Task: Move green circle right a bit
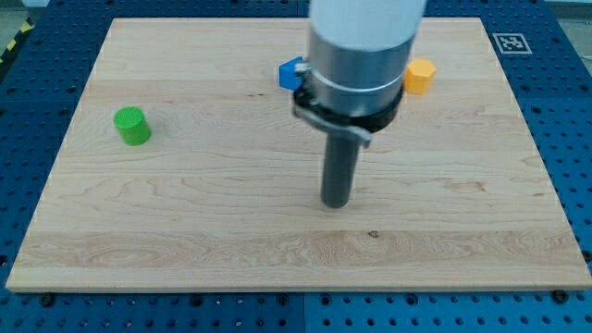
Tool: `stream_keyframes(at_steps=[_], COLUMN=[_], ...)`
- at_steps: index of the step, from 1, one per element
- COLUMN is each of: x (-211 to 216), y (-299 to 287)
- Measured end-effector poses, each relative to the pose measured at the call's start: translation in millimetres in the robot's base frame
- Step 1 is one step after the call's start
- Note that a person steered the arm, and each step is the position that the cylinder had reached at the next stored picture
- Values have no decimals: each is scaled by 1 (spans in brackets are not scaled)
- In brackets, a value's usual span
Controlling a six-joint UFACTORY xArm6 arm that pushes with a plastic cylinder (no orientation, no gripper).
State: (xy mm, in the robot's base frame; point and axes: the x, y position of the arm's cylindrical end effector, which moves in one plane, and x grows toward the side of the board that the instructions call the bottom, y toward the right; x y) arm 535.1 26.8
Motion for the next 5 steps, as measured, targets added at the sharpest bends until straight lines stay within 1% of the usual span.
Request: stream_keyframes(at_steps=[1, 2, 3, 4, 5], x=[4, -27, -79, -127, -156], y=[-7, -14, -29, -68, -125])
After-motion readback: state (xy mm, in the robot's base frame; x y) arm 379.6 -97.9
